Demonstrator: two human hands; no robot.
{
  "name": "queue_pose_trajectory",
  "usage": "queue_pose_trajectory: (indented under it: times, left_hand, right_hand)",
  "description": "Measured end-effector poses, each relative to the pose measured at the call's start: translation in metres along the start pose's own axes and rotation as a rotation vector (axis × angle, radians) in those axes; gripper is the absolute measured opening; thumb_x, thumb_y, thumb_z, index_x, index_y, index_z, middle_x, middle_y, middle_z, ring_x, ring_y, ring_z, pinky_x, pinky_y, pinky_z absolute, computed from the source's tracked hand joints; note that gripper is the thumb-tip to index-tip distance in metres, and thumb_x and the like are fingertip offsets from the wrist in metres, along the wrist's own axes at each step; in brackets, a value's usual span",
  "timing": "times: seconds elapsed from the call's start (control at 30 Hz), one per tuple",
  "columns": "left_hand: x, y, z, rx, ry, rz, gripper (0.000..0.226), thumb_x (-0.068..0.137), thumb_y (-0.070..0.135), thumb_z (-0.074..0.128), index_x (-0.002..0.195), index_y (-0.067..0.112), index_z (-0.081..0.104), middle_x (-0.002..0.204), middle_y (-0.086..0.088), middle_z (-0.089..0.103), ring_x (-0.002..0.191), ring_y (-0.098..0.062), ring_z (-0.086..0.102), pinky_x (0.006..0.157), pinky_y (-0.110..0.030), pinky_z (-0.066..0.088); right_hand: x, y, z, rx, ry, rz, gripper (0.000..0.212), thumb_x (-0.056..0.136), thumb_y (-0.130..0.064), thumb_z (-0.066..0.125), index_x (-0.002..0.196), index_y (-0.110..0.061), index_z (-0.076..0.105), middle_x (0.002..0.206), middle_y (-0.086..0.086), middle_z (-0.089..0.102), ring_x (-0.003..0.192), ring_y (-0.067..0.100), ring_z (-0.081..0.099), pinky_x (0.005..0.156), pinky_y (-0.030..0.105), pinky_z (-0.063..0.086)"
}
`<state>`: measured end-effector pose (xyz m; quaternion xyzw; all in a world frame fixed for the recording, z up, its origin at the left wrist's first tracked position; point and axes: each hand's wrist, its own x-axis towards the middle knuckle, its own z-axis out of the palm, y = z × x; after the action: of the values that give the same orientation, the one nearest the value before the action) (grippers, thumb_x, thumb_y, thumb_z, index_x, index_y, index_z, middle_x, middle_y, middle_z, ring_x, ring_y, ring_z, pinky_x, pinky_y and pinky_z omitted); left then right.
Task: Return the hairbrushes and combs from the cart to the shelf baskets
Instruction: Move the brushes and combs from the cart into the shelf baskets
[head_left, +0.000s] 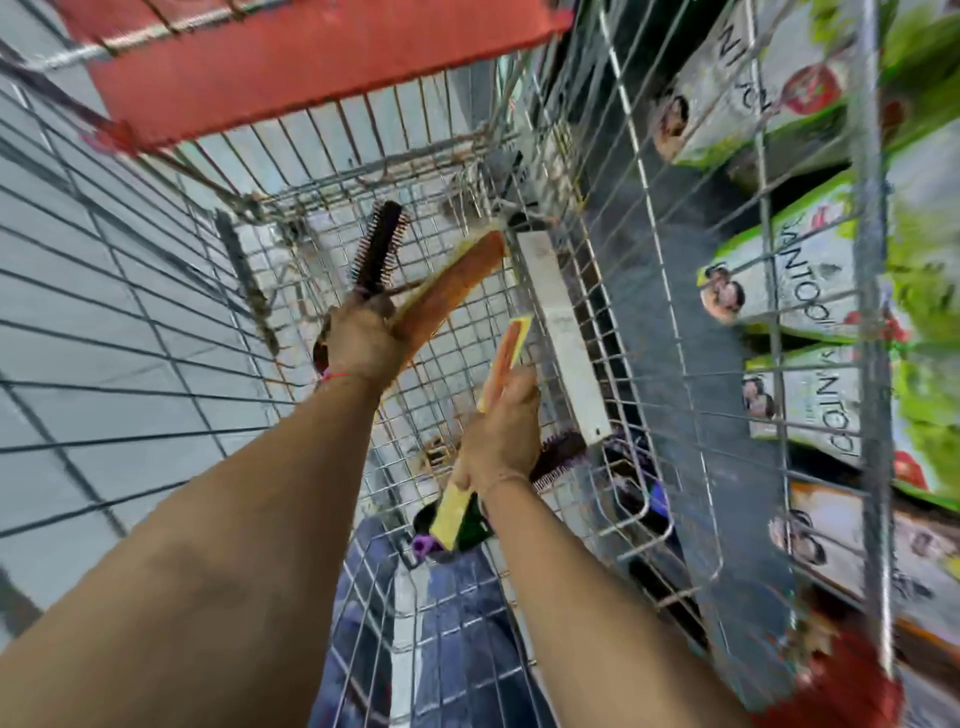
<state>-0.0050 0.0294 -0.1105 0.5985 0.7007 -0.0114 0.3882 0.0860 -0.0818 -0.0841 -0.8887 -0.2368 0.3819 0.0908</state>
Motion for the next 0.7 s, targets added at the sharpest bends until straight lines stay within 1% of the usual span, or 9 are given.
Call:
queue_pose_trajectory:
  times: [0.1, 0.17, 0.2, 0.27, 0.33, 0.4, 0.53, 0.63, 0.7]
  left_hand:
    - [-0.005, 0.008, -0.005, -0.213, -0.082, -0.154, 0.028, 0.076, 0.011, 0.069, 0.103, 0.004, 0.066, 0.111, -0.022, 0.066, 0.096, -0.022, 0.065, 0.074, -0.025, 0.047]
    - [-0.007, 0.010, -0.004, -0.294, -0.091, -0.155, 0.046, 0.078, 0.008, 0.067, 0.122, 0.001, 0.058, 0.119, -0.023, 0.065, 0.088, -0.008, 0.069, 0.066, -0.018, 0.047]
    - [-0.006, 0.009, 0.000, -0.314, -0.070, -0.151, 0.046, 0.080, 0.008, 0.066, 0.124, 0.000, 0.057, 0.119, -0.024, 0.065, 0.088, -0.012, 0.068, 0.064, -0.019, 0.045]
    - [-0.011, 0.009, 0.004, -0.377, 0.008, -0.163, 0.036, 0.081, 0.009, 0.064, 0.116, 0.001, 0.062, 0.110, -0.021, 0.070, 0.082, -0.018, 0.062, 0.064, -0.024, 0.043]
    - [-0.010, 0.005, 0.010, -0.519, 0.033, -0.195, 0.027, 0.079, 0.005, 0.065, 0.106, 0.005, 0.066, 0.077, -0.004, 0.077, 0.060, -0.006, 0.061, 0.057, -0.015, 0.044]
    - [-0.008, -0.002, 0.014, -0.651, -0.047, -0.230, 0.018, 0.077, 0.002, 0.067, 0.095, 0.006, 0.066, 0.044, 0.015, 0.065, 0.032, 0.006, 0.053, 0.042, -0.009, 0.044]
    - [-0.002, -0.016, 0.015, -0.877, -0.283, -0.263, 0.014, 0.080, -0.003, 0.061, 0.074, 0.010, 0.063, 0.044, 0.010, 0.068, 0.039, -0.003, 0.063, 0.053, -0.021, 0.055]
    - [-0.008, -0.010, 0.008, -0.883, -0.409, -0.203, 0.009, 0.081, -0.002, 0.060, 0.081, 0.006, 0.063, 0.057, 0.002, 0.071, 0.043, -0.007, 0.066, 0.063, -0.029, 0.057]
    - [-0.015, 0.004, -0.008, -0.879, -0.508, -0.142, 0.019, 0.084, -0.002, 0.054, 0.073, 0.010, 0.064, 0.049, 0.005, 0.070, 0.043, -0.006, 0.065, 0.057, -0.025, 0.058]
  right_hand:
    - [0.017, -0.002, -0.021, 0.134, 0.122, -0.094, 0.038, 0.088, -0.010, 0.057, 0.120, -0.006, 0.037, 0.126, 0.012, 0.052, 0.087, 0.021, 0.055, 0.060, 0.019, 0.038]
    - [0.035, -0.001, -0.034, 0.138, 0.096, -0.041, 0.045, 0.084, -0.008, 0.063, 0.120, -0.006, 0.036, 0.125, 0.015, 0.052, 0.092, 0.021, 0.052, 0.066, 0.027, 0.042]
    - [0.041, 0.000, -0.035, 0.117, 0.048, -0.008, 0.050, 0.081, -0.008, 0.067, 0.120, -0.006, 0.035, 0.124, 0.017, 0.053, 0.100, 0.026, 0.054, 0.075, 0.032, 0.047]
    - [0.044, 0.004, -0.032, 0.033, -0.024, -0.019, 0.054, 0.079, -0.007, 0.069, 0.119, -0.005, 0.033, 0.124, 0.020, 0.055, 0.110, 0.034, 0.055, 0.088, 0.040, 0.048]
    - [0.044, 0.007, -0.028, 0.066, -0.028, -0.020, 0.050, 0.082, -0.004, 0.065, 0.119, -0.006, 0.031, 0.123, 0.017, 0.059, 0.103, 0.032, 0.059, 0.080, 0.036, 0.047]
    - [0.043, 0.009, -0.025, 0.284, -0.001, 0.073, 0.046, 0.082, -0.003, 0.066, 0.115, -0.006, 0.035, 0.106, 0.013, 0.063, 0.086, 0.026, 0.058, 0.072, 0.029, 0.044]
    - [0.041, 0.013, -0.020, 0.704, -0.016, 0.234, 0.023, 0.071, -0.006, 0.076, 0.077, -0.015, 0.056, 0.088, 0.012, 0.066, 0.087, 0.031, 0.064, 0.086, 0.051, 0.054]
    - [0.030, 0.012, -0.031, 0.985, -0.223, 0.210, 0.042, 0.078, 0.009, 0.063, 0.119, 0.000, 0.055, 0.097, 0.015, 0.065, 0.087, 0.027, 0.060, 0.090, 0.053, 0.051]
    - [0.019, 0.008, -0.043, 1.109, -0.280, 0.155, 0.048, 0.080, 0.011, 0.058, 0.126, 0.002, 0.048, 0.091, 0.008, 0.063, 0.080, 0.021, 0.059, 0.079, 0.041, 0.052]
